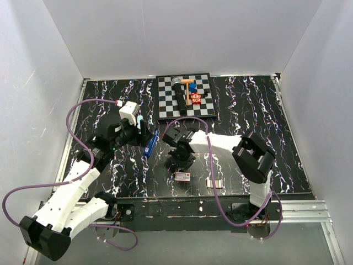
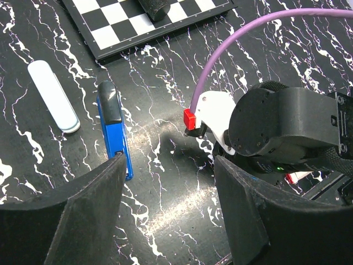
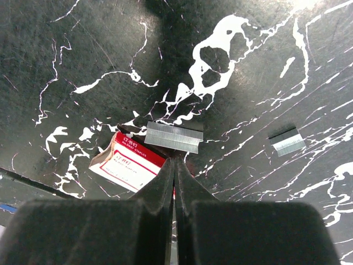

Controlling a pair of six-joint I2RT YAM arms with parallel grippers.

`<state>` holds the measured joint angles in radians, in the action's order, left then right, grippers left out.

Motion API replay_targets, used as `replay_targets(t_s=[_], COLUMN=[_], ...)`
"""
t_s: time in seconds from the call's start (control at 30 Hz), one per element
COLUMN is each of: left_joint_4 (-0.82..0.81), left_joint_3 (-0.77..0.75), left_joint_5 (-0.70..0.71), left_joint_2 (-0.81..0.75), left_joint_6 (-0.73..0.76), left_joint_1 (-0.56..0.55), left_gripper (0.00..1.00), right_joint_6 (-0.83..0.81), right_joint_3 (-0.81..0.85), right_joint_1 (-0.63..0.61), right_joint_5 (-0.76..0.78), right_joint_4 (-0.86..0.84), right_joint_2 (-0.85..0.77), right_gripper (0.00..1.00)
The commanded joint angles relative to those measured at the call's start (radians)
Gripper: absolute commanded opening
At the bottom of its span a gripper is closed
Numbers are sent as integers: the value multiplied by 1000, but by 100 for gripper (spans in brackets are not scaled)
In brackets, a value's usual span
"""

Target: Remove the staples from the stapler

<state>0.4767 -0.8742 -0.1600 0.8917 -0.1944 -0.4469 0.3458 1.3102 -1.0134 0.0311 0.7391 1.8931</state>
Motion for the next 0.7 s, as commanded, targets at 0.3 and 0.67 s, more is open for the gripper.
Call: replay_targets(t_s=[0.3, 0.67], left_joint_4=[-9, -9], left_joint_3=[6, 7], left_joint_5=[17, 19], left_joint_2=[-13, 13], left_joint_6=[7, 7], left_joint_1=[-3, -3], left_gripper=[65, 65], right_joint_6=[-4, -37], right_joint_3=[-60, 63], right_joint_1=[-5, 1], right_joint_5=[110, 141], right_joint_4=[31, 20], right_joint_2=[-140, -49], right_gripper=[7, 8])
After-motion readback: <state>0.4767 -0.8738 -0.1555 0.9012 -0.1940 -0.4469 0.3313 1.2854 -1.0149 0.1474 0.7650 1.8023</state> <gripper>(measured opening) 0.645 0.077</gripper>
